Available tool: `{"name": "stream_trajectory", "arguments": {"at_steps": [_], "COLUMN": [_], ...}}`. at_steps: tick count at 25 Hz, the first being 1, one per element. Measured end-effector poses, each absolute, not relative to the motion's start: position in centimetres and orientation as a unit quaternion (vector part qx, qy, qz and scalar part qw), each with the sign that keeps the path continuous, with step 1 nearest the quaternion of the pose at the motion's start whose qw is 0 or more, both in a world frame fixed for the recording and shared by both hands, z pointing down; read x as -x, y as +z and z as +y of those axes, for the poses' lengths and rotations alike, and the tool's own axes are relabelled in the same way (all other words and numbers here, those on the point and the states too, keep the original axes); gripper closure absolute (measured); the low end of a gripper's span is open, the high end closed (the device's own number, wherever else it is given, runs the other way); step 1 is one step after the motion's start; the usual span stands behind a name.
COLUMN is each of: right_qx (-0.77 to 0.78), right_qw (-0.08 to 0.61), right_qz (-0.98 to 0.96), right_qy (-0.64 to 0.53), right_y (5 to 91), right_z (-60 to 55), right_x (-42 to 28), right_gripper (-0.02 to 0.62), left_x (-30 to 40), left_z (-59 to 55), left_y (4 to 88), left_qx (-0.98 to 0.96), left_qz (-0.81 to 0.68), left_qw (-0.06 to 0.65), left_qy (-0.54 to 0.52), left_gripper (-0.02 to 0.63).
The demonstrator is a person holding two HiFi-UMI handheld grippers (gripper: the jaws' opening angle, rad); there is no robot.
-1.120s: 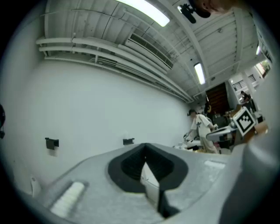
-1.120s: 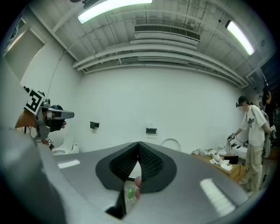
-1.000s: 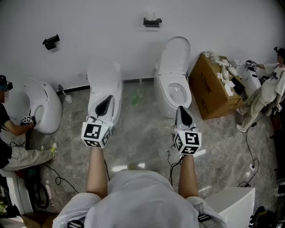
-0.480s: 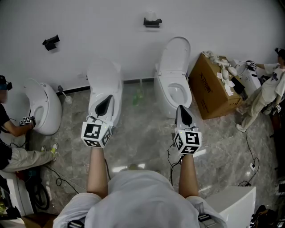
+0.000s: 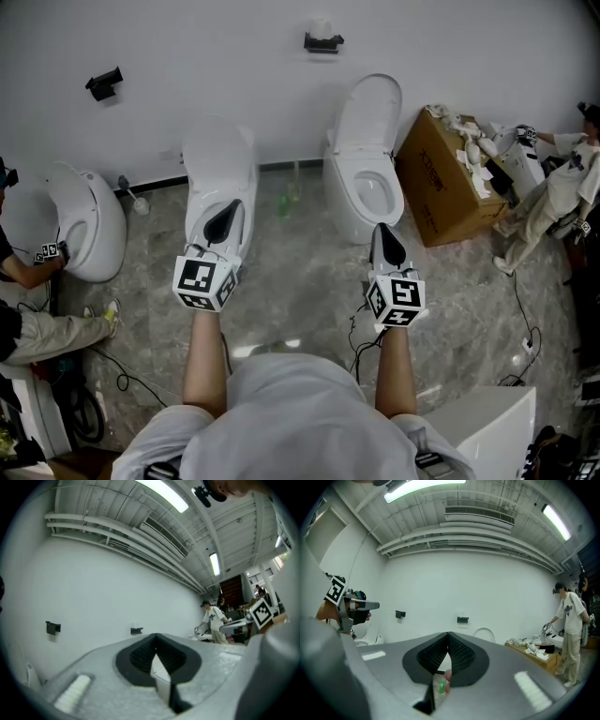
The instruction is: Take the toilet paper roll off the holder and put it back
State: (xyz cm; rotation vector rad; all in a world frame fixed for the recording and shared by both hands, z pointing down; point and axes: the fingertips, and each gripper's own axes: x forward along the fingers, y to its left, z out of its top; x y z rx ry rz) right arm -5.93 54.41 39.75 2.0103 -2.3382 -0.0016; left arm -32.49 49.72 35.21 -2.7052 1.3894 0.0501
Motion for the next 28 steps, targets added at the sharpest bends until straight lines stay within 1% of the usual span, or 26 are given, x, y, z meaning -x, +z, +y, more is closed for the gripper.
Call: {"name": "stream_trajectory", "arguments": {"at_steps": [6, 14, 28], "right_qx": [-0.660, -0.658, -0.651], "right_qw": [0.041, 0.036, 0.034], "right_qz": [-0.750, -0.752, -0.758], "right_qy": [0.002, 0.000, 0.009], "right_y": [40.8, 40.8, 42.2], "right_z": [54.7, 52.9, 44.3], "right_x": [7.6, 6.8, 2.1], "right_gripper": [0.594, 0.594, 0.594], "left_x": [33.1, 32.1, 27.6], "left_z": [49.0, 47.2, 39.6], "left_y": [36.2, 36.3, 36.9], "left_qx": [0.897, 0.899, 0.896], "left_qz": [0.439, 0.435, 0.441], "left_qw": [0.042, 0.044, 0.050], "left_qy": [0.017, 0.017, -0.006], "left_gripper": [0.606, 0.606, 0.606]}}
